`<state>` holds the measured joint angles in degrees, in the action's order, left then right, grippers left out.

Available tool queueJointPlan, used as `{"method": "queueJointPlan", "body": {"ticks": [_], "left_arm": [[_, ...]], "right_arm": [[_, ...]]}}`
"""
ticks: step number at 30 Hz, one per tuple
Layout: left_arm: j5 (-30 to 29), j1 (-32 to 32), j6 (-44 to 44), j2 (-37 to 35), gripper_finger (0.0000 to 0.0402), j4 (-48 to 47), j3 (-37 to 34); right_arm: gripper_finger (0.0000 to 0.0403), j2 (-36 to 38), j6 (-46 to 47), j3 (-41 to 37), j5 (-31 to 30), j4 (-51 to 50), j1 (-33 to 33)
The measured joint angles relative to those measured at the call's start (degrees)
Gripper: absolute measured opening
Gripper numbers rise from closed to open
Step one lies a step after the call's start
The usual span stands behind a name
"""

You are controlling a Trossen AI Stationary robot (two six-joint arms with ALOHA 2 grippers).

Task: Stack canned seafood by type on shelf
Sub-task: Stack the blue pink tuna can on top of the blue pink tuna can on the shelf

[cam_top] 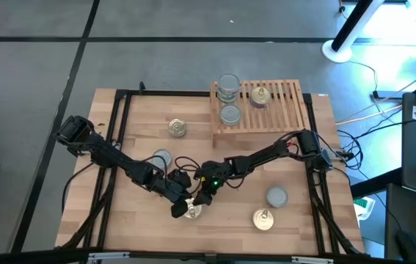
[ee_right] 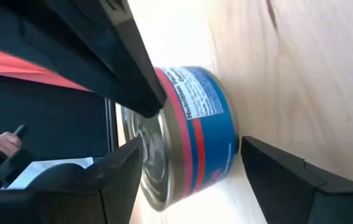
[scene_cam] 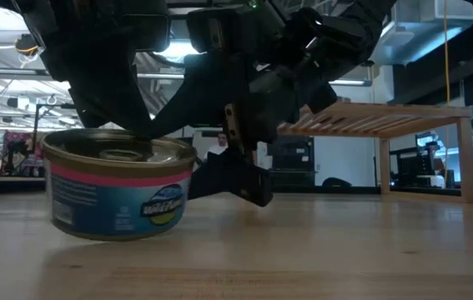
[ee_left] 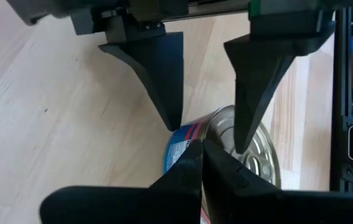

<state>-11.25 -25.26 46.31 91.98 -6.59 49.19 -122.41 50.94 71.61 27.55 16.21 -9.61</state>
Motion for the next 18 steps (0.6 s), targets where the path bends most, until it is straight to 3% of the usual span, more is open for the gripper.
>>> {"method": "queueJointPlan", "body": {"ticks": [18], "left_arm": [[0.03, 0.0, -0.16, 0.0, 0.0, 0.07, 0.0]], "right_arm": [[0.0269, -0.23, -2.21, 0.0, 0.48, 0.27, -0.11]]}}
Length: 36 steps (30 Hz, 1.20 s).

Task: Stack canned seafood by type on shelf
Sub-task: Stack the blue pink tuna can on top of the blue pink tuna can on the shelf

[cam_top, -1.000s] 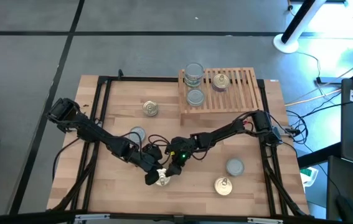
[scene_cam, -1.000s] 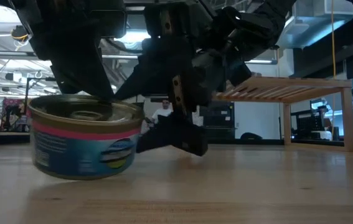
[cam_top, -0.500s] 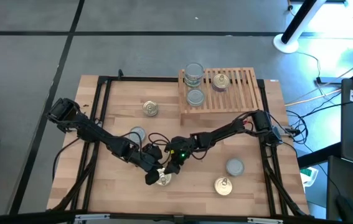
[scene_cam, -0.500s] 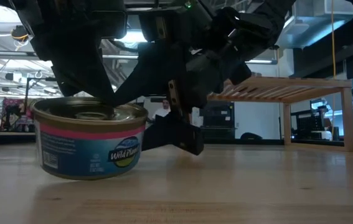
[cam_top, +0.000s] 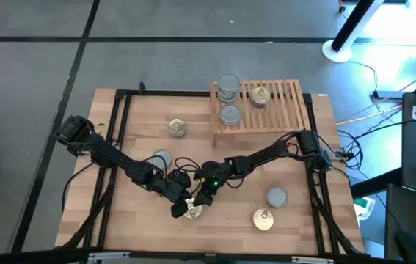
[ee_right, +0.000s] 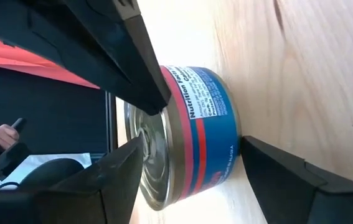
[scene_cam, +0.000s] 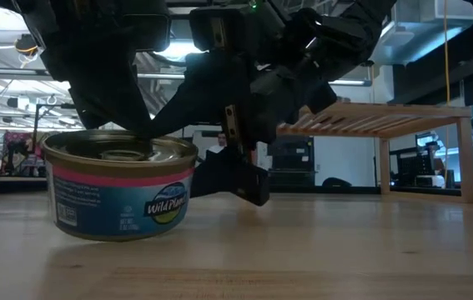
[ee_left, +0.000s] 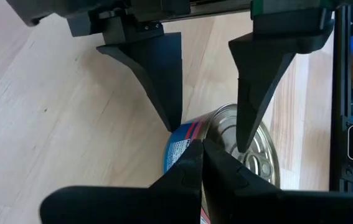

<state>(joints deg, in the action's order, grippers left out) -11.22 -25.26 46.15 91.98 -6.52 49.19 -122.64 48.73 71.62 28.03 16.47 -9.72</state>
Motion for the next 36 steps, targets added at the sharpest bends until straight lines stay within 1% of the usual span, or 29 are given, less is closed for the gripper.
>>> {"method": "queueJointPlan", "body": {"ticks": [10, 14, 21, 25, 32, 36], "left_arm": [[0.07, 0.0, -1.36, 0.0, 0.0, -0.01, 1.25], [0.11, 0.0, -1.36, 0.0, 0.0, -0.04, 1.29], [-0.65, 0.02, -1.36, 0.0, 0.0, -0.03, 1.33], [-0.76, 0.02, -1.36, 0.0, 0.0, -0.02, 1.34], [-0.74, 0.02, -1.29, 0.0, 0.0, 0.0, 1.36], [-0.72, 0.0, -1.98, -0.13, 0.0, -0.06, 1.36]], "right_arm": [[0.0269, -1.86, 1.82, 0.22, 2.77, 0.84, -0.07], [0.0269, -2.08, 3.3, 0.08, 6.28, 3.37, -0.05], [0.0269, -2.2, 3.56, 0.02, 8.92, 3.99, -0.95], [0.0263, -2.2, 3.77, 0.02, 8.44, 4.02, -1.2], [0.022, -2.2, 5.29, 0.02, 5.75, 4.26, -1.2], [0.0218, -2.2, 5.27, 0.02, 5.44, 4.46, -1.18]]}}
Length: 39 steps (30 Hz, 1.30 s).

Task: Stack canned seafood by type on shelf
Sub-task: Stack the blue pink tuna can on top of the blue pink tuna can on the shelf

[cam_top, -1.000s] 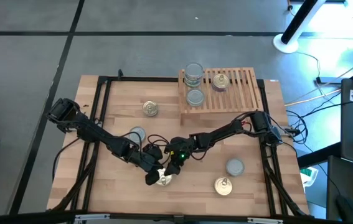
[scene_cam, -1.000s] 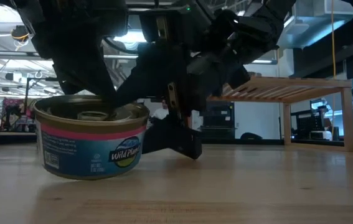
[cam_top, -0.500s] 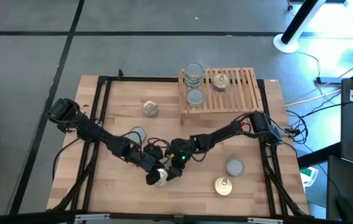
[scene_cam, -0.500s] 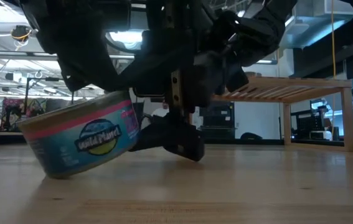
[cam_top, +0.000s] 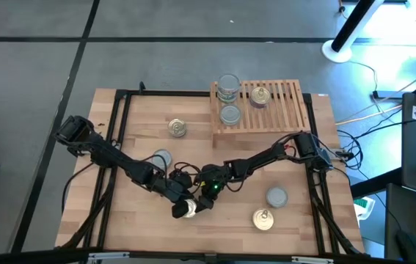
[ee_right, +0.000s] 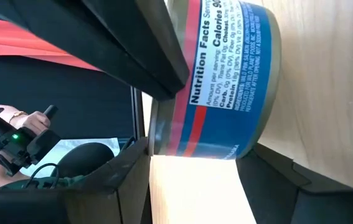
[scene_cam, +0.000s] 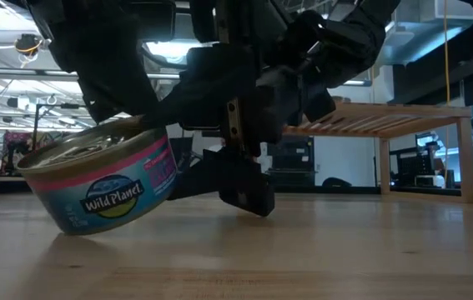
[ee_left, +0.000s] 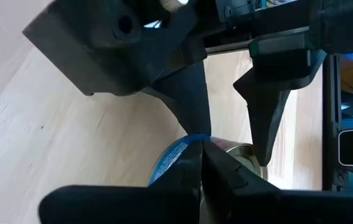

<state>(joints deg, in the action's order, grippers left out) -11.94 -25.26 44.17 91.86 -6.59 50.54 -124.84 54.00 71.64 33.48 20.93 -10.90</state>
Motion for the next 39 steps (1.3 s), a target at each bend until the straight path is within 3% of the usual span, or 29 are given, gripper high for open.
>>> {"method": "queueJointPlan", "body": {"ticks": [6, 13, 26, 39], "left_arm": [[0.06, 0.02, -0.71, -2.66, 0.0, -0.5, 0.0], [0.31, 0.0, -2.3, -6.58, 0.0, -0.59, 0.0], [0.5, 0.02, -2.46, -10.69, 0.0, -2.15, 0.0], [-0.2, 0.15, -5.74, -12.7, 0.0, 0.74, 0.0]], "right_arm": [[0.0229, 0.0, 0.0, 0.0, -0.33, 0.0, 0.0], [0.0208, 0.0, -0.04, -0.01, -0.44, 0.07, 0.04], [0.0206, 0.51, -0.15, -0.03, 1.67, -0.16, 1.38], [0.0208, 8.14, -0.92, -0.17, 2.66, -5.48, 3.93]]}}
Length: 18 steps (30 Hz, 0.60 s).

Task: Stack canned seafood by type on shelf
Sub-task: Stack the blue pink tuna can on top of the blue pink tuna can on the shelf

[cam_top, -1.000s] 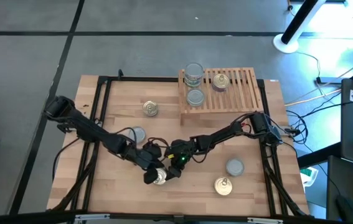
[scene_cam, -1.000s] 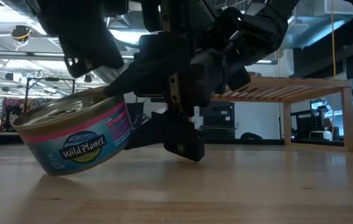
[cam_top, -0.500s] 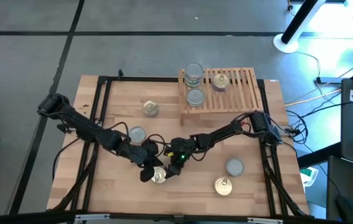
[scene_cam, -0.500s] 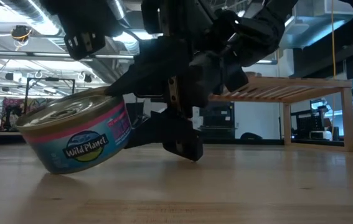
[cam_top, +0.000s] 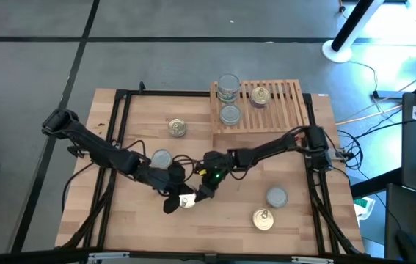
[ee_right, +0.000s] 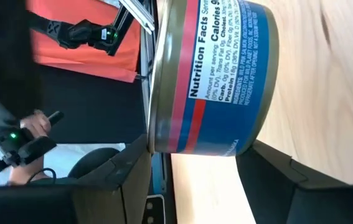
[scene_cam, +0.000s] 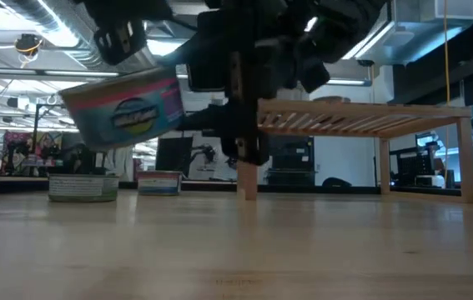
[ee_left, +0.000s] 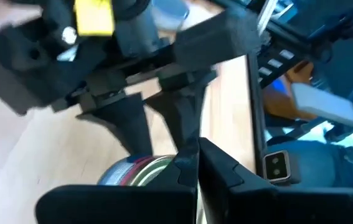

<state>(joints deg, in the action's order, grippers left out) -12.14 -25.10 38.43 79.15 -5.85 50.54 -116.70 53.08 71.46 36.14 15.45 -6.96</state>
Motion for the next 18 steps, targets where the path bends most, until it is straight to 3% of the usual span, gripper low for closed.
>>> {"method": "queueJointPlan", "body": {"ticks": [11, 18], "left_arm": [[-2.02, 3.61, -16.1, -6.91, 0.0, 6.87, 0.0], [2.33, 10.96, -25.65, -6.66, 0.0, 7.56, 2.16]], "right_arm": [[0.0209, 11.09, -6.63, 0.41, -1.58, -15.19, 3.29], [0.0209, 17.03, -11.67, 0.33, -6.95, -25.33, 7.03]]}}
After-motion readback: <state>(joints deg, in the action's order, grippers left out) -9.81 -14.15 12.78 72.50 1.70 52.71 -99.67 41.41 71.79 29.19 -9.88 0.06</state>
